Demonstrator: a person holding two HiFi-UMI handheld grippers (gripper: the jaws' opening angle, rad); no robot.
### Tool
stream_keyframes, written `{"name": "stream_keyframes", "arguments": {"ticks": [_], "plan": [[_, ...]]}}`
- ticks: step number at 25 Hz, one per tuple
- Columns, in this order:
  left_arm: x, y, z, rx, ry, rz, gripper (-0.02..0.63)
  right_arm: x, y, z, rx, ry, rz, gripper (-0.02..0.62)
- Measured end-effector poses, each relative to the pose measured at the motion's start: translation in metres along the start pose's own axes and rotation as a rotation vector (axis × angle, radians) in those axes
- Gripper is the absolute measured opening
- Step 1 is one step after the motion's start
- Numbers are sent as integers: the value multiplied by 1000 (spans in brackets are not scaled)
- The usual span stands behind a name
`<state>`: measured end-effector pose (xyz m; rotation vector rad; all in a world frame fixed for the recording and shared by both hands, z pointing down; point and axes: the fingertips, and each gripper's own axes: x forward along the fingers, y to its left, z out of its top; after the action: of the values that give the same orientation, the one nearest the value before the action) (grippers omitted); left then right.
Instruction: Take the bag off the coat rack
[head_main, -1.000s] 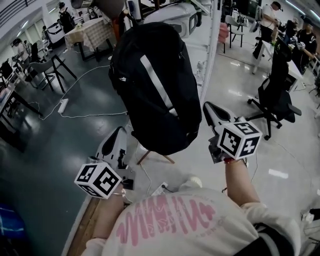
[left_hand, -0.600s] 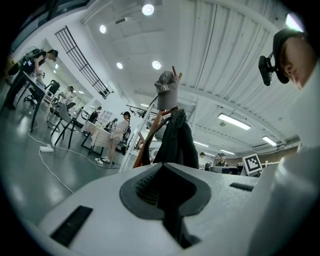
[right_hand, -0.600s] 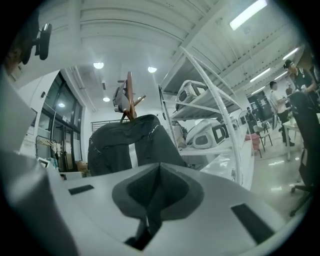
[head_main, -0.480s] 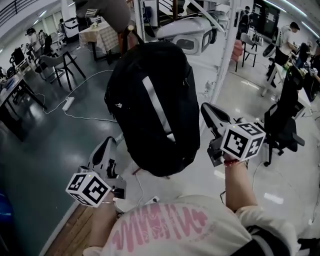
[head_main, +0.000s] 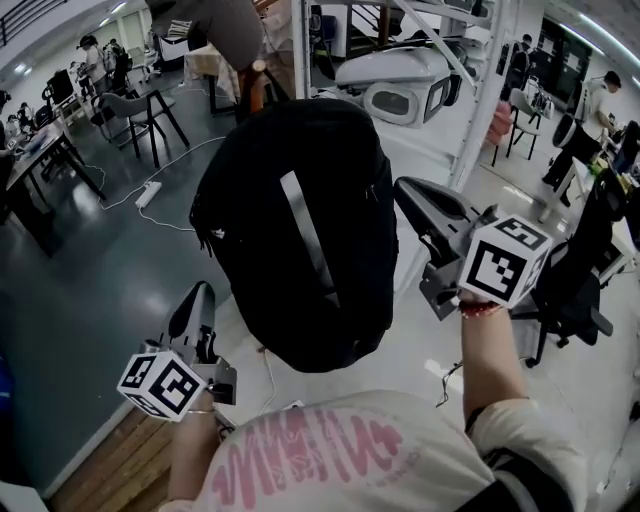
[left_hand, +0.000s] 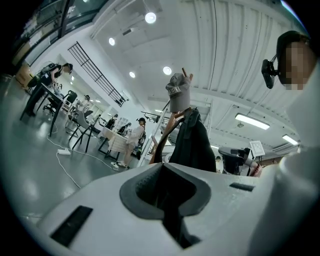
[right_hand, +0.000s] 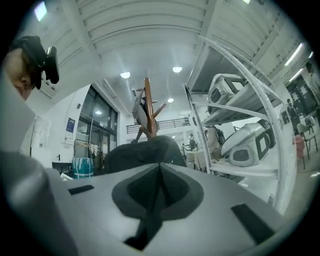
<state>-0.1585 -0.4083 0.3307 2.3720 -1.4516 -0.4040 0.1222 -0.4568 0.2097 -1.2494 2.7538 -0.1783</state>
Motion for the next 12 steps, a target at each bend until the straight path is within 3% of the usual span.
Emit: {"name": "stream_keyframes", "arguments": {"ticks": [7,12], "plan": [[-9,5,10,24,-45,76,3,30,-6,34,-29,14,111,10],[-13,9,11,20,-68,118,3,51,-12,47,6,46,203,130]]}}
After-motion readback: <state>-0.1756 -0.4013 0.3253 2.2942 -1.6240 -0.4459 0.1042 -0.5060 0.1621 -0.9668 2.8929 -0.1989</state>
